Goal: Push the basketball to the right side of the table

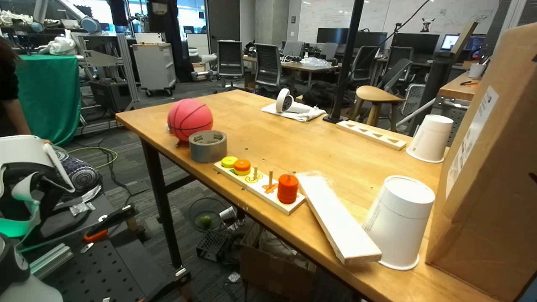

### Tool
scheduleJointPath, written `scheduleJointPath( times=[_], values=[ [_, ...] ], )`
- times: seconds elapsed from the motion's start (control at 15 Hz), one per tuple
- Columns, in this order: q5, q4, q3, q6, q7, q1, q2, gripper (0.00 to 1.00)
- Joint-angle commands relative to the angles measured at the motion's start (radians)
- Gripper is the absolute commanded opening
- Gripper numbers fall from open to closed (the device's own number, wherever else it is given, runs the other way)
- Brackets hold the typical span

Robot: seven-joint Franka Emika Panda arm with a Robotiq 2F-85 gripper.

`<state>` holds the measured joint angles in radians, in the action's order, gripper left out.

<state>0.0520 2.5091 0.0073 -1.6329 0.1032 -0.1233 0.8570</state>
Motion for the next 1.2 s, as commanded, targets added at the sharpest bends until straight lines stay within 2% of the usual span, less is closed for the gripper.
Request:
scheduleJointPath(
  times=[0.0,0.2,0.47,0.8,1.13],
  values=[
    [0.005,-0.003,0.007,0.003,0.005,0.010,-0.001,1.00],
    [0.026,0.003,0.016,-0.017,0.010,-0.010,-0.007,1.00],
    [0.075,0.026,0.062,-0.087,-0.002,-0.046,-0.005,1.00],
    [0.232,0.042,0.119,-0.238,0.009,-0.133,-0.058,1.00],
    [0.344,0.047,0.155,-0.428,0.088,-0.236,-0.189,1.00]
  ],
)
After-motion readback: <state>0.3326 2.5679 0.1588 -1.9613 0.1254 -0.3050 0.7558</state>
